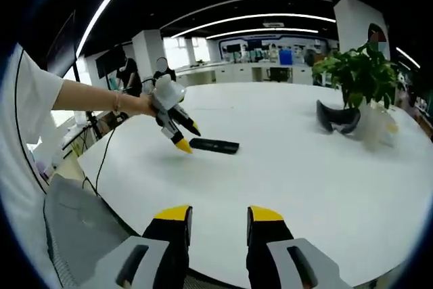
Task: Press the specified remote control buttons in sequence, fully releasing each button before pressing the next.
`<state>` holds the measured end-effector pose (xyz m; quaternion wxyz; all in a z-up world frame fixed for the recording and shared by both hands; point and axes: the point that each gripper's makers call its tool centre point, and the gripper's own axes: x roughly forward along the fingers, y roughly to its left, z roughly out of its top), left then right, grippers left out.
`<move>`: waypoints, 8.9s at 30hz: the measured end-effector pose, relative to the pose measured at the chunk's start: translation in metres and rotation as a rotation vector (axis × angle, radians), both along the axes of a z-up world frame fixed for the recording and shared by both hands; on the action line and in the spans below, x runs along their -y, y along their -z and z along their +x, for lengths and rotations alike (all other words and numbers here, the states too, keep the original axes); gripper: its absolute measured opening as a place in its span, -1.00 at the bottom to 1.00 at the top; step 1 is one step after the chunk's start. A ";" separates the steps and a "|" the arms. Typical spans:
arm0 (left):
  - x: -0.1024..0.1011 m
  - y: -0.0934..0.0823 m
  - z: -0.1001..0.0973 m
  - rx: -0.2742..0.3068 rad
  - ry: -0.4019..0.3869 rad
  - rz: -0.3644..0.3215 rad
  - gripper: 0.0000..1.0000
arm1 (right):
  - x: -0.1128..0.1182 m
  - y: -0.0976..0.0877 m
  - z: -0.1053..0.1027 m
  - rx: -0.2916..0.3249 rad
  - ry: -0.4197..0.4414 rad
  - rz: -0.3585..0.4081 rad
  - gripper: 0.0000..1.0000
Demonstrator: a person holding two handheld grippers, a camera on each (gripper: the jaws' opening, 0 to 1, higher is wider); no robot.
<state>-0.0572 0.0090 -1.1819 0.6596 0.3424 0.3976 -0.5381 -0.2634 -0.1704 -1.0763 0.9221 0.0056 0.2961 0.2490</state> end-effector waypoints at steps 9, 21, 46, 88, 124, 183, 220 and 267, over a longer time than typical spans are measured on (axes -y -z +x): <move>0.014 0.008 0.013 0.006 0.126 0.103 -0.22 | 0.018 -0.003 0.000 0.001 0.024 -0.017 -0.56; 0.013 0.010 0.006 -0.023 0.152 0.132 -0.51 | 0.035 -0.021 -0.010 0.028 0.095 0.028 -0.70; 0.009 0.013 -0.052 -0.040 0.142 0.088 -0.52 | 0.019 -0.015 -0.014 0.018 0.049 0.055 -0.81; 0.010 0.011 -0.188 -0.089 0.184 0.017 -0.52 | -0.050 0.061 -0.014 -0.268 -0.448 -0.160 -1.00; 0.009 0.011 -0.215 -0.021 0.218 0.008 -0.51 | -0.092 0.105 -0.015 -0.219 -0.842 -0.470 -1.00; 0.007 0.011 -0.213 -0.017 0.214 0.003 -0.51 | -0.102 0.100 -0.006 -0.082 -0.828 -0.467 -1.00; 0.008 0.011 -0.213 -0.027 0.189 -0.015 -0.51 | -0.109 0.098 -0.003 -0.074 -0.829 -0.285 -1.00; 0.008 0.011 -0.213 -0.023 0.180 -0.070 -0.51 | -0.122 0.103 -0.007 0.004 -1.038 -0.378 -0.93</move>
